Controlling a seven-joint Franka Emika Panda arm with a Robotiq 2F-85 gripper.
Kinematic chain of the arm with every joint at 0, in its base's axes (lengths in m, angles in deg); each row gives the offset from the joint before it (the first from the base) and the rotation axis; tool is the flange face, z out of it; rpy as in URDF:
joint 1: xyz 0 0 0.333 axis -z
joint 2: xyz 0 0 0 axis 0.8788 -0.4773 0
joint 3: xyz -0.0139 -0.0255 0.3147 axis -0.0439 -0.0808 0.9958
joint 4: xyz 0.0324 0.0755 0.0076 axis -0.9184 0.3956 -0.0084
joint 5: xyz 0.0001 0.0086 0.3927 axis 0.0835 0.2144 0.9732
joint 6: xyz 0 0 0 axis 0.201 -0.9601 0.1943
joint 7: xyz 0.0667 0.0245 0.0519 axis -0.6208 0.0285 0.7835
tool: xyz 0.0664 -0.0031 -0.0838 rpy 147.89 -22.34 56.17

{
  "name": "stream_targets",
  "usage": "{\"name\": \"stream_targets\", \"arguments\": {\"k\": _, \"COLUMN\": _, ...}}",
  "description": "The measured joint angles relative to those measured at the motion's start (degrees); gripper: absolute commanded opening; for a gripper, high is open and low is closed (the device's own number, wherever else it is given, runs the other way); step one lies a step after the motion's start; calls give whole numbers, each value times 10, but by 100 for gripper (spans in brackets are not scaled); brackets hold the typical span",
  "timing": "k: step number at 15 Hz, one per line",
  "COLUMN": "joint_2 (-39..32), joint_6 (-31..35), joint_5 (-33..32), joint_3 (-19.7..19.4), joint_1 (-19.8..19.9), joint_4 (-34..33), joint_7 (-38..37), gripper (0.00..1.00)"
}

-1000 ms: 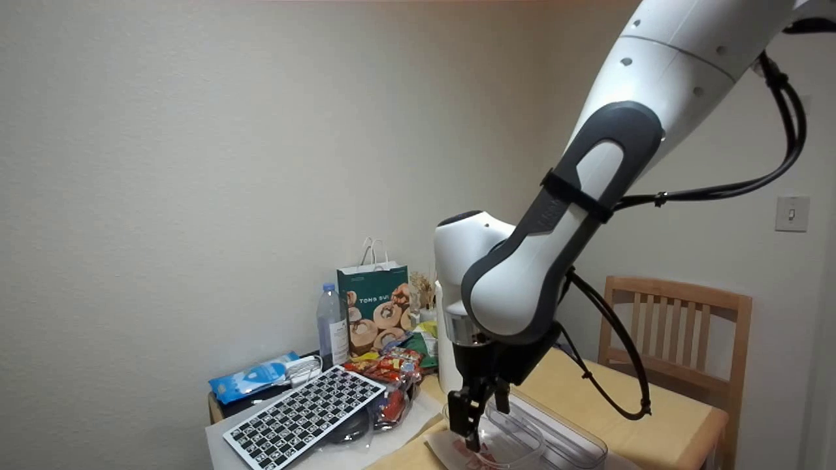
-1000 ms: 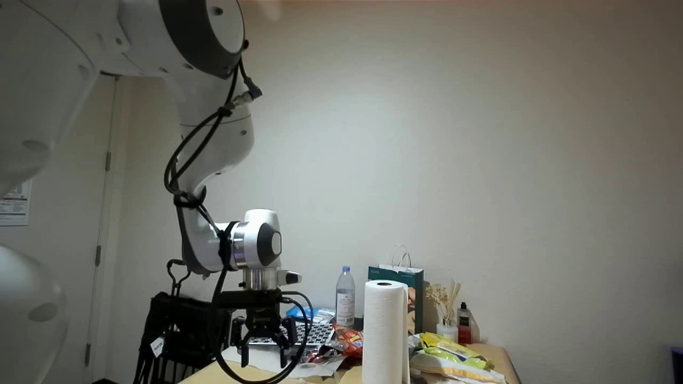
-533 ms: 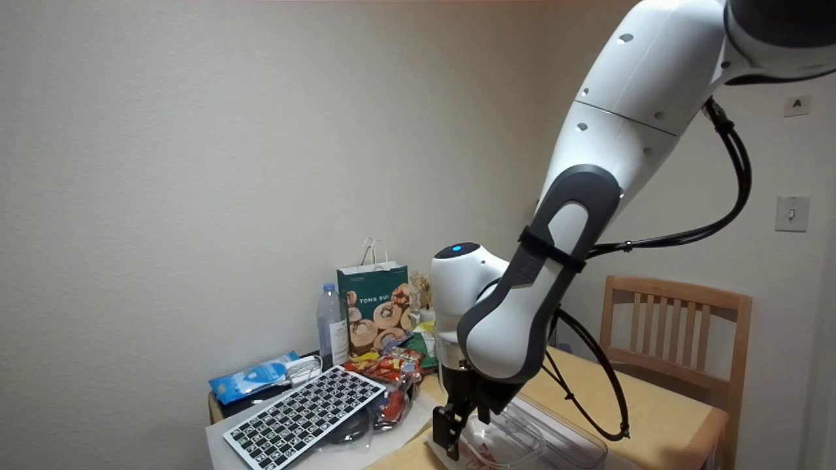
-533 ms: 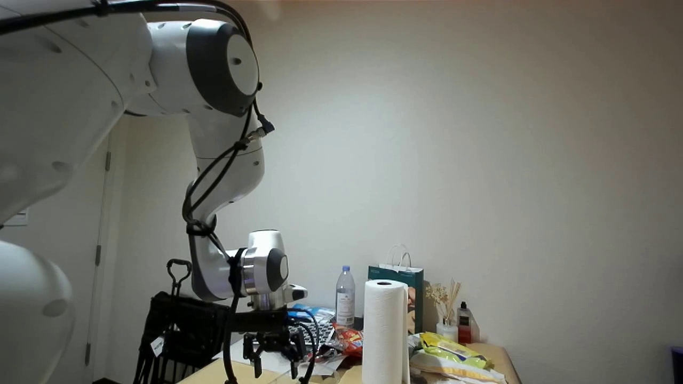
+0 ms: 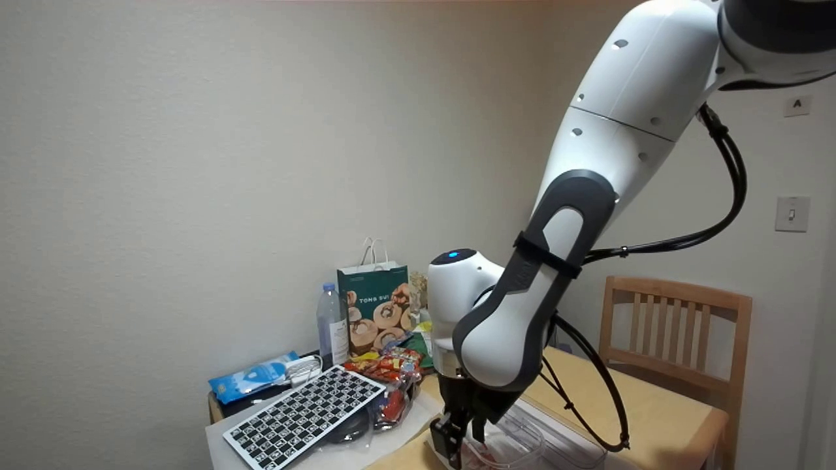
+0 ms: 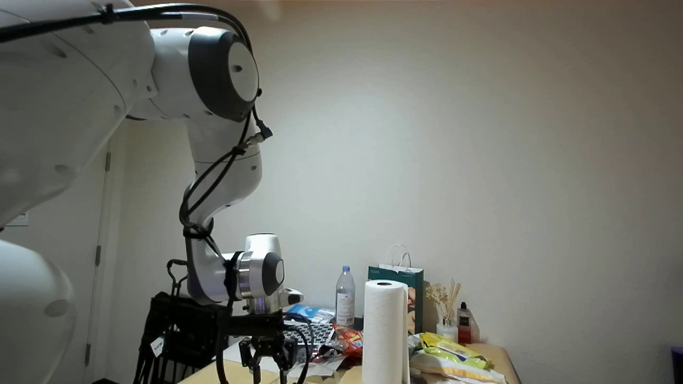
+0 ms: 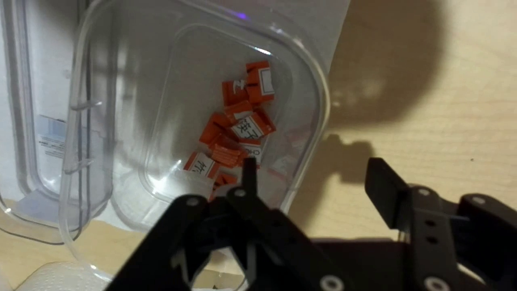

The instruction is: Move the clear bowl on the left to the left and the bowl on the right to the right

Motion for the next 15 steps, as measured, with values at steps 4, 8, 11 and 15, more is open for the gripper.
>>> {"name": "stream_targets", "arguments": {"k": 4, "joint_2": -6, "joint_6": 0, "joint_5": 21, "joint_3": 8, "joint_1": 1, "joint_4": 0, "joint_7": 2, "gripper": 15}}
{"name": "stream_targets", "arguments": {"k": 8, "joint_2": -9, "joint_6": -1, "joint_5": 46, "joint_3": 14, "joint_1": 3, "joint_4": 0, "joint_7": 5, "gripper": 0}}
{"name": "stream_targets", "arguments": {"k": 11, "joint_2": -9, "joint_6": -7, "joint_5": 55, "joint_3": 14, "joint_1": 3, "joint_4": -2, "joint_7": 5, "gripper": 2}}
{"name": "stream_targets", "arguments": {"k": 15, "joint_2": -9, "joint_6": -45, "joint_5": 55, "joint_3": 19, "joint_1": -4, "joint_4": -28, "joint_7": 6, "gripper": 2}}
